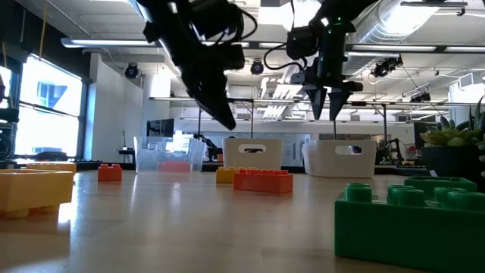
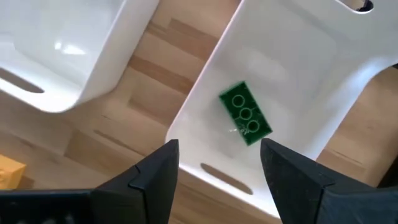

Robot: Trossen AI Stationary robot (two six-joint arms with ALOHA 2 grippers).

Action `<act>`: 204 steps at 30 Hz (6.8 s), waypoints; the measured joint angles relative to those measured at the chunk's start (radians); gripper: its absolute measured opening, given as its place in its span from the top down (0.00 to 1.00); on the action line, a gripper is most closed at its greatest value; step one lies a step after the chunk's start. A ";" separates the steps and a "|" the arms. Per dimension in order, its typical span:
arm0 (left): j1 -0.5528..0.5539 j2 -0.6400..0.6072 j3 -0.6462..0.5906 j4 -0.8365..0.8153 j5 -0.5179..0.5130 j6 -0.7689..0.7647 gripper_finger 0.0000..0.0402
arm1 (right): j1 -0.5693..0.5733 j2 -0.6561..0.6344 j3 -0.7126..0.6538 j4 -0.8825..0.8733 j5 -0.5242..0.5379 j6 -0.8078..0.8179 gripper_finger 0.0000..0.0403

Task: Sort & place blocks by color
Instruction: Put the yellow game piece into the left white bin, then put the orange game piece into the transparent bin

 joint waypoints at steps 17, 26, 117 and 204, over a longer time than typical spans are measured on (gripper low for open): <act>-0.045 0.177 0.001 0.071 0.000 0.013 0.38 | 0.034 0.000 0.000 0.012 0.004 0.030 0.47; -0.043 0.214 0.002 0.119 -0.008 0.018 0.38 | 0.034 0.001 0.000 0.014 0.004 0.049 0.47; 0.343 0.130 0.000 0.341 0.022 -0.210 0.50 | 0.559 -0.020 0.000 0.300 -0.122 0.254 0.47; 0.293 -0.394 0.000 -0.452 0.280 -0.545 0.48 | 0.640 0.306 -0.001 0.540 -0.101 0.099 0.72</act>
